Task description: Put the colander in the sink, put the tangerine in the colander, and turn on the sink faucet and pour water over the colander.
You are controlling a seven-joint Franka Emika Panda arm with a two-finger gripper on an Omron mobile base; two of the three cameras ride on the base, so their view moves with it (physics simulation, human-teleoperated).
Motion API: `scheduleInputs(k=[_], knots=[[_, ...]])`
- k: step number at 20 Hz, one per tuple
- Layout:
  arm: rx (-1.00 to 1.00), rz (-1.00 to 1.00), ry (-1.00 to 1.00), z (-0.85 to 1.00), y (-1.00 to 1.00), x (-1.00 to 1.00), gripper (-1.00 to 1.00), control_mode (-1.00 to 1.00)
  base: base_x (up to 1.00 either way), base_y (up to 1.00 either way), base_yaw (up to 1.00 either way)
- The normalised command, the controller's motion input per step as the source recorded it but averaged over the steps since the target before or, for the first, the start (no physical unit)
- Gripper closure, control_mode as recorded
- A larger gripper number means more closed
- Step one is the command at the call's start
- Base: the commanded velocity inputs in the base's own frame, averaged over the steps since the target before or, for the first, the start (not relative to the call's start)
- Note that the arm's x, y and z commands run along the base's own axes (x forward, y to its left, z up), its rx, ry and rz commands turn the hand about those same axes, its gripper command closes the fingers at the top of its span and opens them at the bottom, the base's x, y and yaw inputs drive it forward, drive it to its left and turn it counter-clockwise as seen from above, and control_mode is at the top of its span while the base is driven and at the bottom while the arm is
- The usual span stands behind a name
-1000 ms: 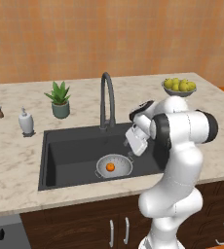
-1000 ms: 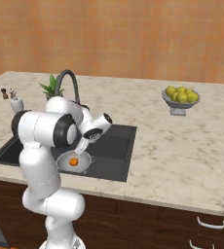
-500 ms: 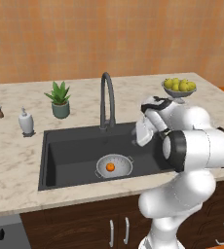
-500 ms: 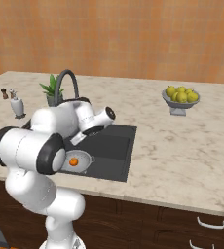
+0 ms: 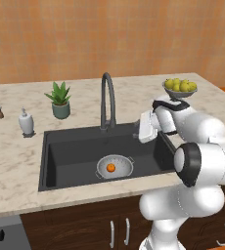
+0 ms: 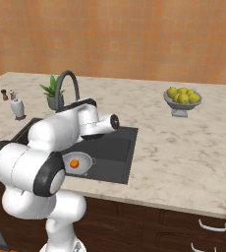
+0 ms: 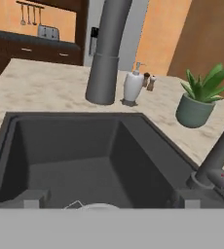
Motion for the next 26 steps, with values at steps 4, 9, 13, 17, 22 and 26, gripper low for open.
scheduleInputs(k=[4, 9, 13, 17, 22, 26], knots=[[0.30, 0.00, 0.00, 0.34, -0.13, 0.31, -1.00, -1.00, 0.00, 0.00, 0.00], [0.21, 0.00, -0.01, 0.16, 0.01, 0.35, -1.00, -1.00, 0.00, 0.00, 0.00], [0.08, 0.00, -0.01, 0.06, 0.00, 0.37, -1.00, -1.00, 0.00, 0.00, 0.00], [0.04, 0.00, -0.03, 0.00, 0.07, 0.43, -1.00, -1.00, 0.00, 0.00, 0.00], [0.04, 0.00, -0.10, 0.00, 0.19, 0.39, -1.00, -1.00, 0.00, 0.00, 0.00], [0.02, -0.02, -0.08, -0.06, 0.12, 0.40, -1.00, -1.00, 0.00, 0.00, 0.00]])
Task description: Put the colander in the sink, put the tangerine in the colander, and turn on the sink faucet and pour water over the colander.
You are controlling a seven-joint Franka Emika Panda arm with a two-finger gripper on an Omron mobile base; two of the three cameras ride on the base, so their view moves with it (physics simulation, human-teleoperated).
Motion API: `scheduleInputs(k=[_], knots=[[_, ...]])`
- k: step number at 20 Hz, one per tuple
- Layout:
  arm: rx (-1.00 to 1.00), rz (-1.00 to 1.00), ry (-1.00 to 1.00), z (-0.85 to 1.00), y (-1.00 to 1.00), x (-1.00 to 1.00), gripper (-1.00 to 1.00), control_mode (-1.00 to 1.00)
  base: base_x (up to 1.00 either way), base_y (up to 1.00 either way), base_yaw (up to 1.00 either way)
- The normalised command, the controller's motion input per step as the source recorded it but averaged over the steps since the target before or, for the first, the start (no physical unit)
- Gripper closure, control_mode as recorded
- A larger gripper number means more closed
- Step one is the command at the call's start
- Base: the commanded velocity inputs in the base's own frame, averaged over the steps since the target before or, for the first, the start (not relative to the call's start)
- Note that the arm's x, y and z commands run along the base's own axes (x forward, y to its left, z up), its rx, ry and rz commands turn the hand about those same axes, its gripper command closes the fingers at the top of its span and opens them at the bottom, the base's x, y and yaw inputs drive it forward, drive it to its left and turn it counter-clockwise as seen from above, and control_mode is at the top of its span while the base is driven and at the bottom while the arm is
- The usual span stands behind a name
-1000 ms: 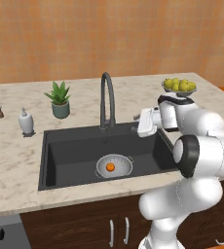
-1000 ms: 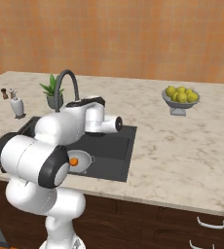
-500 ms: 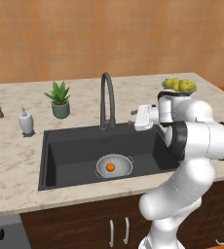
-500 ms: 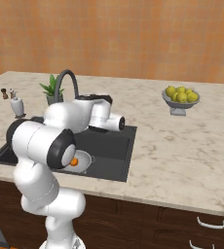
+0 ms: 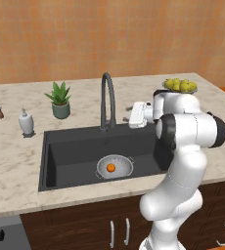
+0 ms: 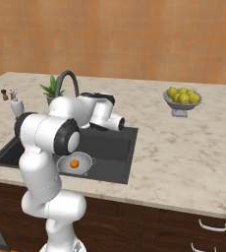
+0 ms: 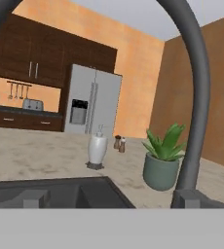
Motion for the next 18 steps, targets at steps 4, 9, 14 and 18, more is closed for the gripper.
scheduleInputs(k=[4, 9, 14, 18], knots=[[0.00, -0.06, 0.00, -0.14, 0.00, 0.59, -1.00, -1.00, 0.00, 0.00, 0.00], [0.00, -0.03, 0.00, -0.23, 0.02, 0.51, -1.00, -1.00, 0.00, 0.00, 0.00], [0.00, -0.01, 0.00, -0.35, 0.01, 0.46, -1.00, -1.00, 0.00, 0.00, 0.00], [0.00, 0.00, 0.00, -0.32, 0.02, 0.48, -1.00, -1.00, 0.00, 0.00, 0.00]])
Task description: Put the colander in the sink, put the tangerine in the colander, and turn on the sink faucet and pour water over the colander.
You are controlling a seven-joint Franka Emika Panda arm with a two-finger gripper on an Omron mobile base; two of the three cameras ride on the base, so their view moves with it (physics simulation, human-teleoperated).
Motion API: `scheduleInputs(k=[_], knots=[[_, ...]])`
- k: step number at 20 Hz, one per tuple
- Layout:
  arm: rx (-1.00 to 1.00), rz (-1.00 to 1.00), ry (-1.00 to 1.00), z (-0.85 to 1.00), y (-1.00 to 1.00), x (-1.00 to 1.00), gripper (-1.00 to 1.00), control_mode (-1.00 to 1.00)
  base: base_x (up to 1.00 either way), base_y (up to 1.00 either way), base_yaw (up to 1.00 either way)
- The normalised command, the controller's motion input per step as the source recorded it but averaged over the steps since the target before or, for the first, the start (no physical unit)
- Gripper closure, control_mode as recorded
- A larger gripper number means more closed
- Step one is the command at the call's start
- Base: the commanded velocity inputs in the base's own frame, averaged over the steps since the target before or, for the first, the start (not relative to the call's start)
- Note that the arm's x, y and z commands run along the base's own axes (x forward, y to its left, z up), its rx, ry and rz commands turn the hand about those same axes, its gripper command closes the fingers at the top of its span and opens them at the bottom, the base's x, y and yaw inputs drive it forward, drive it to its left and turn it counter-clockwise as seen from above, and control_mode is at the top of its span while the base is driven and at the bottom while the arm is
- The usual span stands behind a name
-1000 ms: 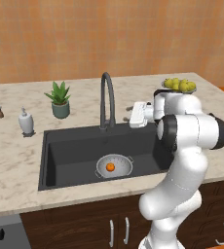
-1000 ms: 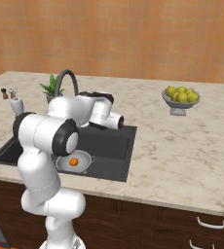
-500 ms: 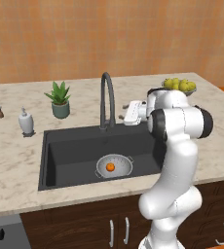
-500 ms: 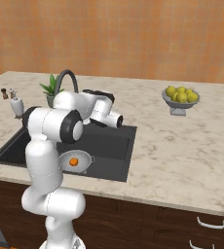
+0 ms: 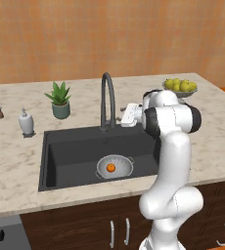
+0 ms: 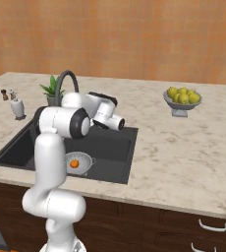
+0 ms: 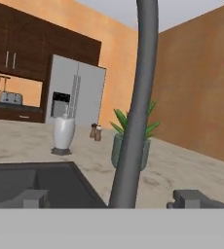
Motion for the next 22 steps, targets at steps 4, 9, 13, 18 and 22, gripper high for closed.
scheduleInputs(k=[4, 9, 13, 18, 22], knots=[[0.00, -0.01, 0.00, -0.24, 0.02, 0.51, -1.00, -1.00, 0.00, 0.00, 0.00], [0.00, -0.02, 0.00, -0.17, 0.06, 0.56, -1.00, -1.00, 0.00, 0.00, 0.00], [0.00, -0.05, 0.00, -0.10, 0.21, 0.37, -1.00, -1.00, 0.00, 0.00, 0.00], [0.00, -0.06, 0.00, -0.14, 0.14, 0.37, -1.00, -1.00, 0.00, 0.00, 0.00], [0.00, -0.06, 0.00, -0.19, 0.07, 0.31, -1.00, -1.00, 0.00, 0.00, 0.00]])
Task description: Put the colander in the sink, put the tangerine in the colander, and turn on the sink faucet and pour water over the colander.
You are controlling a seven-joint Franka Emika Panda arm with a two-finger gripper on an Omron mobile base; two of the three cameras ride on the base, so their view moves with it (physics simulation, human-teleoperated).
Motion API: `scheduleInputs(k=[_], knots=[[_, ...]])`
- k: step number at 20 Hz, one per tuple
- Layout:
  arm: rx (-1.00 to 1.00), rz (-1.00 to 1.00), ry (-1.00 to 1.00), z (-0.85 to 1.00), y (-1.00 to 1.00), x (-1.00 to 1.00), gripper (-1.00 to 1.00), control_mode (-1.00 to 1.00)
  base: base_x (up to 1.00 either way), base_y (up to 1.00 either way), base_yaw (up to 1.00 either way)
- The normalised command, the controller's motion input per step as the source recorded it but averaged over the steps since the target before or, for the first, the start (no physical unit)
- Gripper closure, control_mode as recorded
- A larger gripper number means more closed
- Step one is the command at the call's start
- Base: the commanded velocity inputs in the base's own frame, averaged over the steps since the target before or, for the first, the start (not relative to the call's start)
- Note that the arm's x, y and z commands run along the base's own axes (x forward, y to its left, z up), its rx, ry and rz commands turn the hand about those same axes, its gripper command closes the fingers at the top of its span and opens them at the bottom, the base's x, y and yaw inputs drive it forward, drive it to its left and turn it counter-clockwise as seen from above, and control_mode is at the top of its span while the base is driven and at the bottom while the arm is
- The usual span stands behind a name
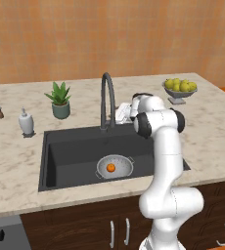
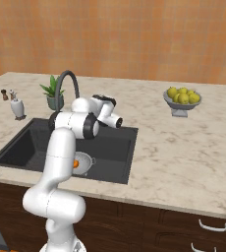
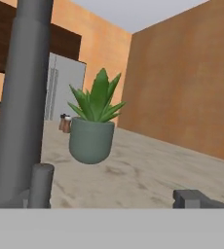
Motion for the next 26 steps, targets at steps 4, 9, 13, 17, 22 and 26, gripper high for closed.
scheduleInputs(k=[4, 9, 13, 17, 22, 26], knots=[[0.00, -0.08, 0.00, -0.17, 0.02, 0.23, 1.00, -1.00, 0.00, 0.00, 0.00], [0.03, -0.06, 0.00, -0.26, -0.01, 0.34, 1.00, -1.00, 0.00, 0.00, 0.00], [0.07, 0.00, 0.00, -0.44, -0.28, 0.22, 1.00, -1.00, 0.00, 0.00, 0.00], [0.00, -0.06, 0.00, -0.52, -0.41, 0.19, 1.00, -1.00, 0.00, 0.00, 0.00], [0.00, -0.12, 0.03, -0.56, -0.56, 0.25, 1.00, -1.00, 0.00, 0.00, 0.00], [0.00, -0.14, 0.06, -0.58, -0.67, 0.32, 1.00, -1.00, 0.00, 0.00, 0.00]])
